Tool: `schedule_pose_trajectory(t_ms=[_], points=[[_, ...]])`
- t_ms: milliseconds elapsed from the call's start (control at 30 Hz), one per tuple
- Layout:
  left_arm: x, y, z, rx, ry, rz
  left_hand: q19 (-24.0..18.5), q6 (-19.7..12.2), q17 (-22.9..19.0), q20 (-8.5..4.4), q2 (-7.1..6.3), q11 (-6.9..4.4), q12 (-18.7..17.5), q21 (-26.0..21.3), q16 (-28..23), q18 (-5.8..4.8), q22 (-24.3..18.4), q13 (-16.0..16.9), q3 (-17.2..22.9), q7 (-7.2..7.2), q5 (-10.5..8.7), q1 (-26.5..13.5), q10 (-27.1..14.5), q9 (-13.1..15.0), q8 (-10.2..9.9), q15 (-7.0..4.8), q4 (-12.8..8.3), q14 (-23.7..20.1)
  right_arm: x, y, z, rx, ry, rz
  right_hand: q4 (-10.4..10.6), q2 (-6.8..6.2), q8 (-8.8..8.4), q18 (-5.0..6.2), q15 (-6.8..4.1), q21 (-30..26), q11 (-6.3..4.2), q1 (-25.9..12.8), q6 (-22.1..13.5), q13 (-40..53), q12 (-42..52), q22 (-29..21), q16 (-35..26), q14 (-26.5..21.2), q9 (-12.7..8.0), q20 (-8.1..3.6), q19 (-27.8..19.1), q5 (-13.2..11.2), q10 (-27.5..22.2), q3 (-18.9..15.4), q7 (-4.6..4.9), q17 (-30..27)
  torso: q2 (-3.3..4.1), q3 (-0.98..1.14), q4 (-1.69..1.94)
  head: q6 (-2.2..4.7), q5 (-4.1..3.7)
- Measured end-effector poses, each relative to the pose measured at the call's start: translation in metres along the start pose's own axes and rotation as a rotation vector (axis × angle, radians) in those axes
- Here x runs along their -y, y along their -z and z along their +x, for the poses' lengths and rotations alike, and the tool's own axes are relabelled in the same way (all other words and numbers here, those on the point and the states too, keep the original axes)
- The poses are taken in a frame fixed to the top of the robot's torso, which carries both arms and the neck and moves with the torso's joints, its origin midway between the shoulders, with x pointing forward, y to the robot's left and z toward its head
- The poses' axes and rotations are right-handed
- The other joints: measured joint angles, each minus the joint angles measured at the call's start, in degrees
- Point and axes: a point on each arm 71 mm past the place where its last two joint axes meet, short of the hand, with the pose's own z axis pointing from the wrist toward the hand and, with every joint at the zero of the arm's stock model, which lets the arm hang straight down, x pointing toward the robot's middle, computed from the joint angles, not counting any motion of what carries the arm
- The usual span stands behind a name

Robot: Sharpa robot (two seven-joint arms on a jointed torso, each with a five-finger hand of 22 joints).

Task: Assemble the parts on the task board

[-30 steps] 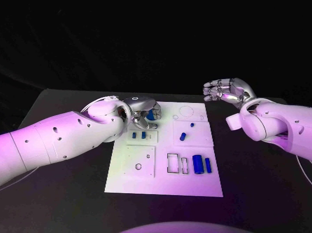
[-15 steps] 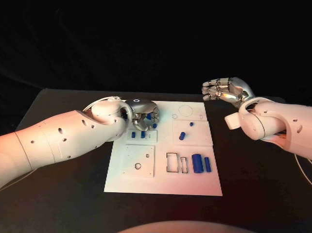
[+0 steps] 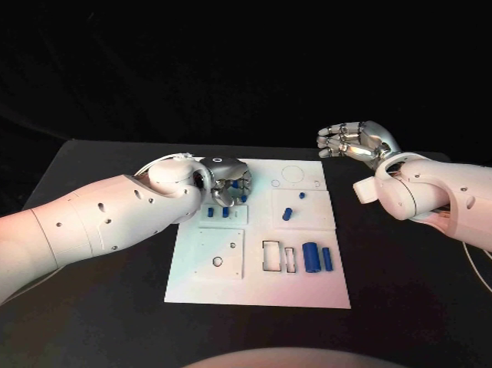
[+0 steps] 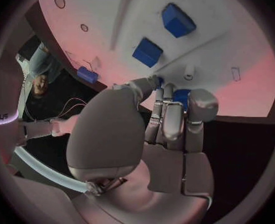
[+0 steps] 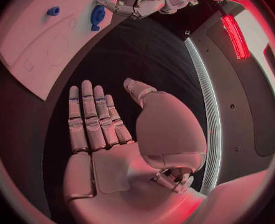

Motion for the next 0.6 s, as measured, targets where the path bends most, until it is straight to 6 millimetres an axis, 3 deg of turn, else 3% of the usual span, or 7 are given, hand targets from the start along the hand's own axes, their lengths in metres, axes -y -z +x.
schedule_pose_trajectory(t_ms=[467,600], points=[[0.0017,-0.0015,0.0003,0.001,0.005,0.001,0.2,0.0,0.1,0.2,0.22,0.16,-0.3,0.6,0.0,-0.01,0.6,-0.2,0.5,0.0,0.0,-0.2,0.6,-0.1,-0.3,0.21,-0.2,0.2,0.0007,-0.0003,0.001,-0.001,0.0,0.0,0.0,0.0,0.0,0.0,0.0,0.0,0.0,0.0,0.0,0.0,0.0,0.0,0.0,0.0,0.0,0.0,0.0,0.0,0.0,0.0,0.0,0.0,0.01,0.05,-0.06,-0.09,-0.04],[0.0017,-0.0019,0.0002,0.001,0.006,0.0,0.2,0.3,0.0,0.25,0.46,-0.03,-0.3,0.6,0.2,-0.9,0.8,-0.2,1.0,0.32,0.0,-0.5,1.4,-0.1,-0.3,0.21,-0.4,0.2,0.001,-0.0003,0.0013,-0.001,0.0,0.001,0.0,0.0,0.0,0.0,0.0,0.0,0.0,0.0,0.0,0.0,0.0,0.0,0.0,0.0,0.0,0.0,0.0,0.0,0.0,0.0,0.0,0.0,0.02,0.05,-0.06,-0.16,-0.01]])
